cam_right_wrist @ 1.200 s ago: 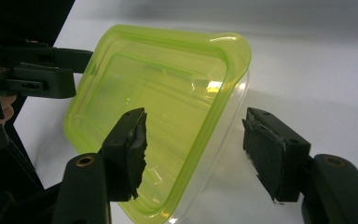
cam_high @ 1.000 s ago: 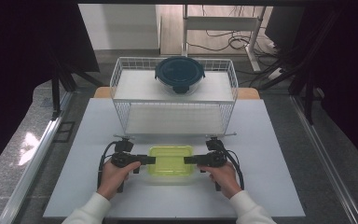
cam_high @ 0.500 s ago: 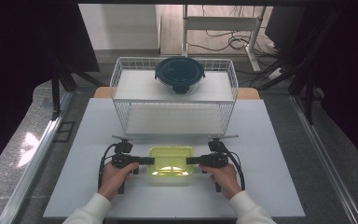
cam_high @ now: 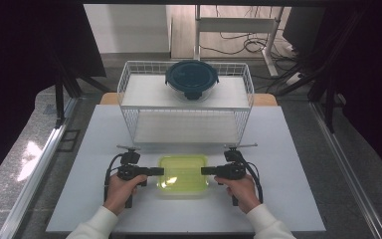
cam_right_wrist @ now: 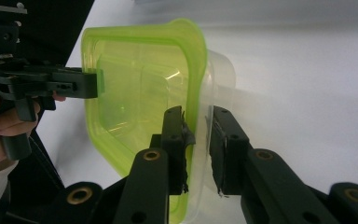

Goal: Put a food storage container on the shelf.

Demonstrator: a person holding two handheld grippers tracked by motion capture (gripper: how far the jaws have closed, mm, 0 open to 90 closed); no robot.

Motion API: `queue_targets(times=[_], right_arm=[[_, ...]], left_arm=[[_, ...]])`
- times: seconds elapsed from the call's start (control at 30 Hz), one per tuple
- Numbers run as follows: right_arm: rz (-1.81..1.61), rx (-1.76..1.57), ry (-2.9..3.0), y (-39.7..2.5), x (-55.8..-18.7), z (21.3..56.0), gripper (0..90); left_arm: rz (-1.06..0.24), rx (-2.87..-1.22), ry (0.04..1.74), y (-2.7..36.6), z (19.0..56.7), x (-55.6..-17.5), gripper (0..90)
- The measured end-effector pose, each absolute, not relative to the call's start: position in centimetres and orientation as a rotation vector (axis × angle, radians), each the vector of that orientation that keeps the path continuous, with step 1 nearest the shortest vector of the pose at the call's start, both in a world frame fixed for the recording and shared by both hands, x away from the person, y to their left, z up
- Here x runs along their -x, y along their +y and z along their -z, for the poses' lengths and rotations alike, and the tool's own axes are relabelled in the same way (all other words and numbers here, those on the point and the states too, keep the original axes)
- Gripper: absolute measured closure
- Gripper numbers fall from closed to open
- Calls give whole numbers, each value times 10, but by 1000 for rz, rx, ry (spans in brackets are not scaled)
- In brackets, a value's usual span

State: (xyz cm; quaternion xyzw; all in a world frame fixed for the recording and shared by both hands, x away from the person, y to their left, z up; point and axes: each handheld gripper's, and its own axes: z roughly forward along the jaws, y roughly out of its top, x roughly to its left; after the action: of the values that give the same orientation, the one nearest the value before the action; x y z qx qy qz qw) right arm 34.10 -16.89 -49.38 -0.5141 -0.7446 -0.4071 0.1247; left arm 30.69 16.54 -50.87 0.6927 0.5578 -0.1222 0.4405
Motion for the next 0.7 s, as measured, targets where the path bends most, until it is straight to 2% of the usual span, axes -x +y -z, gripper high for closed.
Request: queue_targets(times=[0.37, 0.7], right_arm=[[1254, 1457, -2214, -171, -336, 480, 770], [1372, 1393, -2251, -172, -325, 448, 767]], left_arm=[[250, -1711, 1331, 166, 493, -299, 789], [166, -1696, 1265, 168, 464, -288, 791]])
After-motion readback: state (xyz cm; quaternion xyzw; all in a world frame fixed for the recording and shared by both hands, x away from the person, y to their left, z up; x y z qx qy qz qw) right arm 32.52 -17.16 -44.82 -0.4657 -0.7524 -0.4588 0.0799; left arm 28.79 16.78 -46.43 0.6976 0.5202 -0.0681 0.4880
